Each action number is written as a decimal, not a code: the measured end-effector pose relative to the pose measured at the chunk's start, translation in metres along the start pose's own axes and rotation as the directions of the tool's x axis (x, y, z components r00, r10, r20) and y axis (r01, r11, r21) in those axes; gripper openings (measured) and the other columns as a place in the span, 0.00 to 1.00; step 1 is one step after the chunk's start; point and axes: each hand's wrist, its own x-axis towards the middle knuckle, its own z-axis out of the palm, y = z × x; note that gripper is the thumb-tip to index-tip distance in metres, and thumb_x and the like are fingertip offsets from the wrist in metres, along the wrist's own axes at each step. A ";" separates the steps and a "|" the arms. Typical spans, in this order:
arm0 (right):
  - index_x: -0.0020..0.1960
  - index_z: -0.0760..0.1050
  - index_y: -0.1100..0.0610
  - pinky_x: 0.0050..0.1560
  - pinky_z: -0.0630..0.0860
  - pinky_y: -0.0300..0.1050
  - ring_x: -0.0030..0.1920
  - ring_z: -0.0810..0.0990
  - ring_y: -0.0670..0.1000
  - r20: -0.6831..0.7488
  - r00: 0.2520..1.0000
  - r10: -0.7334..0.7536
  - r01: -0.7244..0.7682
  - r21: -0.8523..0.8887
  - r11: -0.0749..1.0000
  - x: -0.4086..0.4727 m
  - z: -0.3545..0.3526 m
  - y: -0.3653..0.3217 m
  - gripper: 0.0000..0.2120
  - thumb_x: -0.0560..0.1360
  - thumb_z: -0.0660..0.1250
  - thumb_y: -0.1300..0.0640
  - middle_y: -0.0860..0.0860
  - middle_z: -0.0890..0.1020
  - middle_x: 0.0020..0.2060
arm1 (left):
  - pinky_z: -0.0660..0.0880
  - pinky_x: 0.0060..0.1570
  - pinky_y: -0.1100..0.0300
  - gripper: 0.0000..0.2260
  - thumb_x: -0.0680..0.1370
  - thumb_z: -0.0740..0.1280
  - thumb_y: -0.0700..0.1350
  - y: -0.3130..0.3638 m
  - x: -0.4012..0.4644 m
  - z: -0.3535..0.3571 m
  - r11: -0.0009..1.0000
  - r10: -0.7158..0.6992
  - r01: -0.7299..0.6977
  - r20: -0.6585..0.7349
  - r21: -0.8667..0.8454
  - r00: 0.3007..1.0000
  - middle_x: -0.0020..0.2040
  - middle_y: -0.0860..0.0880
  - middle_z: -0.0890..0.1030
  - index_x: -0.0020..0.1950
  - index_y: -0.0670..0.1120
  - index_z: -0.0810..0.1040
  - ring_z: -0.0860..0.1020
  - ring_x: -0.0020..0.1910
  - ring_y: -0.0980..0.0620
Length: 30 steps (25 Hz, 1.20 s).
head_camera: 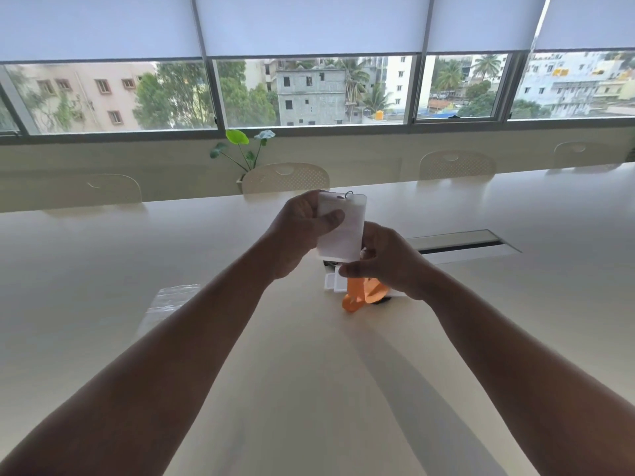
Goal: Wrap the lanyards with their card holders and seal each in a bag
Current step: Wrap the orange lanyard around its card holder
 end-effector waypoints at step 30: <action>0.62 0.76 0.50 0.45 0.84 0.52 0.42 0.84 0.52 -0.170 0.953 -0.249 0.257 0.022 0.966 0.019 0.073 -0.063 0.23 0.70 0.79 0.57 0.50 0.84 0.41 | 0.81 0.37 0.55 0.09 0.74 0.70 0.44 0.030 -0.038 -0.065 0.978 -0.044 0.031 -0.058 -0.207 0.997 0.45 0.47 0.85 0.52 0.50 0.85 0.84 0.41 0.50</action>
